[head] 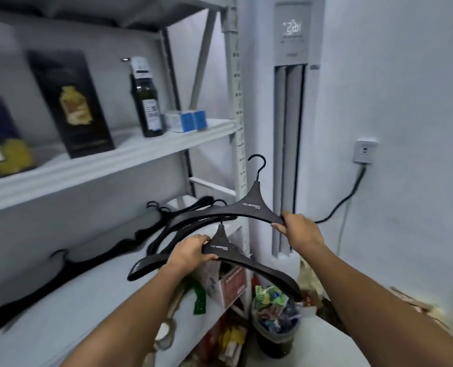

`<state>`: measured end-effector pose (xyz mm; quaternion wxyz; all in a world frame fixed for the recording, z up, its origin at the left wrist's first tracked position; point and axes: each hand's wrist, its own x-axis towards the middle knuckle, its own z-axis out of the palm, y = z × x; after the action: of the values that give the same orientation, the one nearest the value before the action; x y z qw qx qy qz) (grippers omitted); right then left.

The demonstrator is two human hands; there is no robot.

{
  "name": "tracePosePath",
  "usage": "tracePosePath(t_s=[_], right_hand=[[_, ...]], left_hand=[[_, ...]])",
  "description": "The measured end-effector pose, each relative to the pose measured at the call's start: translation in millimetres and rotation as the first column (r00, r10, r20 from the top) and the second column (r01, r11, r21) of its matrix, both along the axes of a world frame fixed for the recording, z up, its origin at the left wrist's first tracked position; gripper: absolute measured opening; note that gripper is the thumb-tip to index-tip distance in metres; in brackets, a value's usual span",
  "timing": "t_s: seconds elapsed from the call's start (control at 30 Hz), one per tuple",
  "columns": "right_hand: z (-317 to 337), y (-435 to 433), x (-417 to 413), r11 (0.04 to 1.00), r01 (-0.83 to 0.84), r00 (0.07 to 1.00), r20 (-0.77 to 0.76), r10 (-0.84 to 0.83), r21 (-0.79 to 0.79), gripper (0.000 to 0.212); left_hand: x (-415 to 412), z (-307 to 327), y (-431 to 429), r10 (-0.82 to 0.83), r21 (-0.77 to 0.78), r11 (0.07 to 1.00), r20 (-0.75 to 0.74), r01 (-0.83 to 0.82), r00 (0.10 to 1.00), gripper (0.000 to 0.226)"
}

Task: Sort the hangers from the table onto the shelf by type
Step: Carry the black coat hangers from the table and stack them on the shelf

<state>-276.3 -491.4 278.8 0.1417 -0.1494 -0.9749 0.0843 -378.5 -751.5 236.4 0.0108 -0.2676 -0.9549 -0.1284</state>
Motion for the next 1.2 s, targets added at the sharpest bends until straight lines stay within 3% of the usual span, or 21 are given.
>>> tracePosePath(t_s=[0.3, 0.6, 0.87, 0.97, 1.2], right_hand=[[-27, -109, -40, 0.948, -0.317, 0.946, 0.074, 0.316, 0.008, 0.042], [-26, -226, -71, 0.866, -0.500, 0.864, 0.075, 0.498, 0.001, 0.040], [-28, -292, -109, 0.866, -0.499, 0.862, 0.103, 0.497, 0.002, 0.043], [-28, -305, -131, 0.874, -0.486, 0.863, 0.147, 0.483, -0.016, 0.041], [-38, -320, -182, 0.883, -0.469, 0.881, 0.068, 0.468, -0.004, 0.043]], left_hand=[[56, -28, -147, 0.316, -0.039, 0.948, 0.038, -0.314, 0.948, 0.057], [96, -36, -269, 0.618, -0.004, 0.785, 0.053, -0.619, 0.784, 0.053], [75, -43, -312, 0.711, 0.099, 0.692, 0.083, -0.715, 0.699, 0.041], [50, -49, -320, 0.706, 0.109, 0.690, 0.114, -0.715, 0.699, 0.041], [-22, -71, -338, 0.670, 0.088, 0.716, 0.192, -0.693, 0.717, 0.042]])
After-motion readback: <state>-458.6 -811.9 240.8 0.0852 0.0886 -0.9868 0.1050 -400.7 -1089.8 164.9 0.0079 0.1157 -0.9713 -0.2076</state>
